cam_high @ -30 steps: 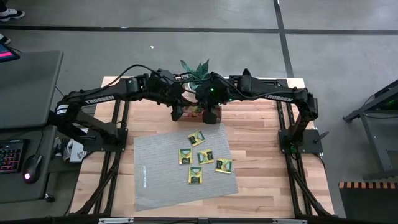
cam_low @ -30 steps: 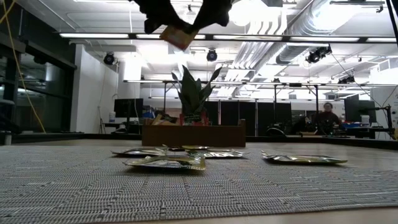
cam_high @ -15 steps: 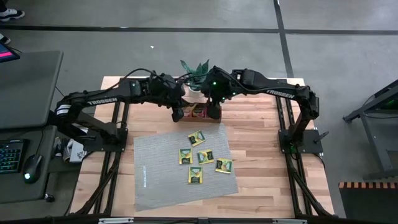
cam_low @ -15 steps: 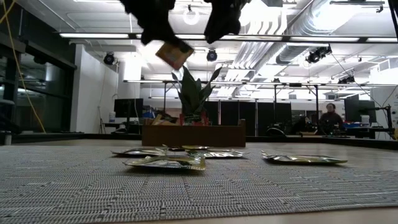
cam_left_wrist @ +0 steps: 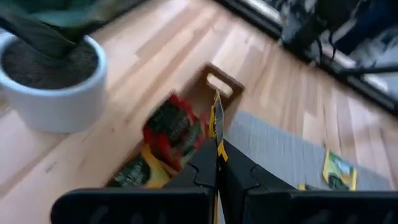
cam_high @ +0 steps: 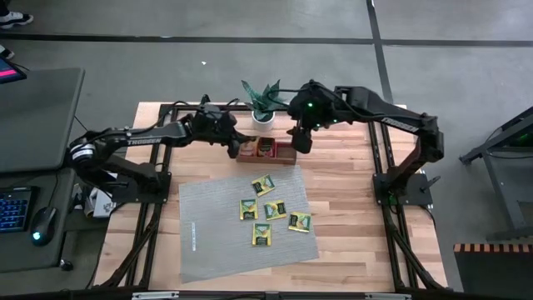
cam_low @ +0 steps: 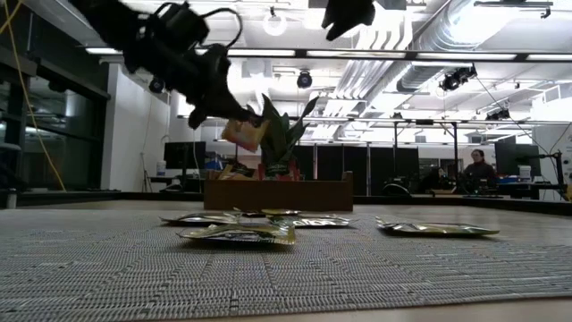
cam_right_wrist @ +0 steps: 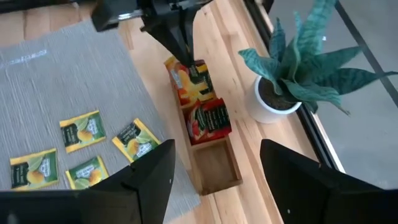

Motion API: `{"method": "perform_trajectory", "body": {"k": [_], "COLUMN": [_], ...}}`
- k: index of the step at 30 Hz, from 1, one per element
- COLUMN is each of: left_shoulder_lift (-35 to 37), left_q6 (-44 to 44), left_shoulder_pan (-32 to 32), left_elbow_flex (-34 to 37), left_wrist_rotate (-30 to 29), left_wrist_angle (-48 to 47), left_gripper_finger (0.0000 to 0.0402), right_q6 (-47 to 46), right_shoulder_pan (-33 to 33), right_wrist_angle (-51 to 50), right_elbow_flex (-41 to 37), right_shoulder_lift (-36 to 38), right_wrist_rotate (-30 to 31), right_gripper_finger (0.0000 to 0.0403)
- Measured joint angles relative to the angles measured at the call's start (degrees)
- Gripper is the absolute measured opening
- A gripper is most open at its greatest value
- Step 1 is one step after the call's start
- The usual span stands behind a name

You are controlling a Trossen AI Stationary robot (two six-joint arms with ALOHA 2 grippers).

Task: Pick & Place Tea
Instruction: Put the orange tea bag into the left section of the wooden organizer

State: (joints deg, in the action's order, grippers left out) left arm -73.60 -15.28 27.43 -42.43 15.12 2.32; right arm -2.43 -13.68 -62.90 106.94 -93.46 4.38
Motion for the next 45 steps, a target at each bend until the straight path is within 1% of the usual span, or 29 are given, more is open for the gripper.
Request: {"method": "perform_trajectory", "body": {"k": [3,6,10,13,20,23,27,32,38,45], "left_shoulder_lift": [0.12,0.0,-0.07,-1.56,-6.86,-10.07,-12.63,-13.59,-13.67,-13.67], "left_q6": [-1.17,-1.78,-1.77,-1.69,-0.03,-0.03,-0.01,0.67,4.36,7.56], "left_shoulder_pan": [2.82,5.54,8.21,9.1,8.93,8.95,8.95,8.93,8.95,8.93], "left_elbow_flex": [4.31,7.77,10.42,10.86,11.01,11.05,11.05,11.05,11.05,11.05], "left_wrist_rotate": [1.43,4.08,6.36,8.81,11.23,11.08,11.34,11.03,9.83,9.79], "left_wrist_angle": [5.36,10.21,14.33,18.2,21.18,22.24,24.46,24.99,24.57,24.57], "left_gripper_finger": [0.0,0.0,0.0,0.0,0.0,0.0,0.0,0.0,0.0,0.0001], "right_q6": [-1.28,-1.96,-2.7,-3.65,-5.37,-6.61,-7.68,-8.72,-9.5,-9.77], "right_shoulder_pan": [0.54,1.08,2.03,2.63,3.22,3.22,3.22,3.22,3.22,3.22], "right_wrist_angle": [-0.74,-1.52,-1.99,-1.99,-1.99,-1.99,-1.99,-2.0,-1.99,-1.99], "right_elbow_flex": [0.0,0.0,0.0,0.0,0.0,0.0,0.0,0.0,0.0,0.0], "right_shoulder_lift": [0.82,1.08,1.07,1.06,1.04,1.04,1.01,1.01,1.01,0.99], "right_wrist_rotate": [1.4,2.62,3.78,4.57,5.62,5.89,6.12,6.15,6.19,6.19], "right_gripper_finger": [0.0232,0.0232,0.0232,0.0232,0.0232,0.0232,0.0232,0.0231,0.0231,0.0231]}}
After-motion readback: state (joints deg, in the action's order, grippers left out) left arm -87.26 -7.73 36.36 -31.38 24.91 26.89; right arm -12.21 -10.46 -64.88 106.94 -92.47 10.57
